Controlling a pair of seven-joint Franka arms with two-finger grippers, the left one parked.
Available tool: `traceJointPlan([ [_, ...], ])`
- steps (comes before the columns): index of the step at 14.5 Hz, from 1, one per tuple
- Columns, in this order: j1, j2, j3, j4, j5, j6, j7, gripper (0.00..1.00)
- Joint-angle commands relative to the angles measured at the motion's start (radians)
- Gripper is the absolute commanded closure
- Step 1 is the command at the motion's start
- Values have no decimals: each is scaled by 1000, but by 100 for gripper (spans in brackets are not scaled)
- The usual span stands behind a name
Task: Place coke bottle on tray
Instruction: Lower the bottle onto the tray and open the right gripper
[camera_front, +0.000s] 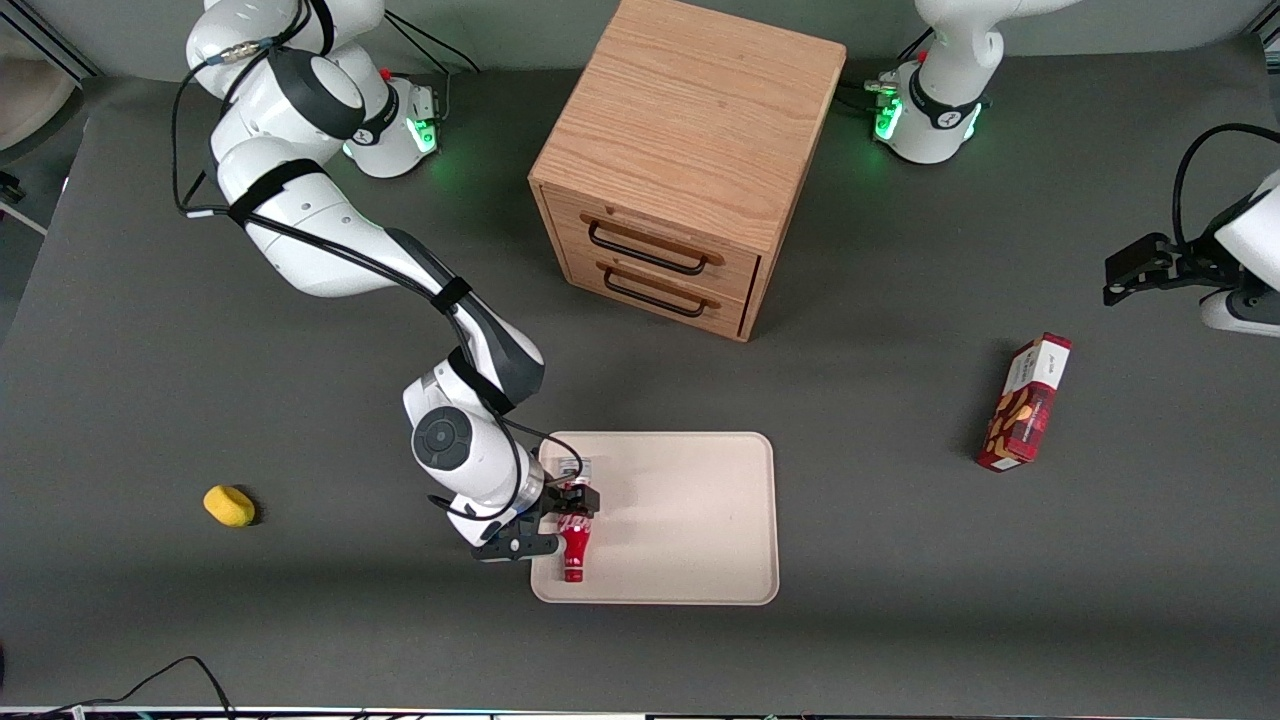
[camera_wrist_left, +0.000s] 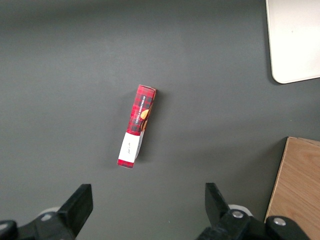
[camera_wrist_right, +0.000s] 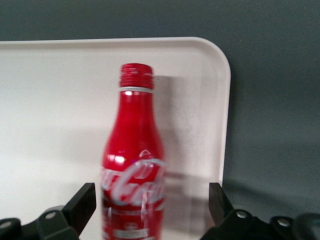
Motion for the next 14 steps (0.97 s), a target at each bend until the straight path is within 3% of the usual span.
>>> traceJointPlan([
  [1,13,15,-8,30,-33,3,36,0],
  [3,12,15,-8,10,-62,3,36,0],
  [14,-2,-24,-7,8,-62,-9,37,0],
])
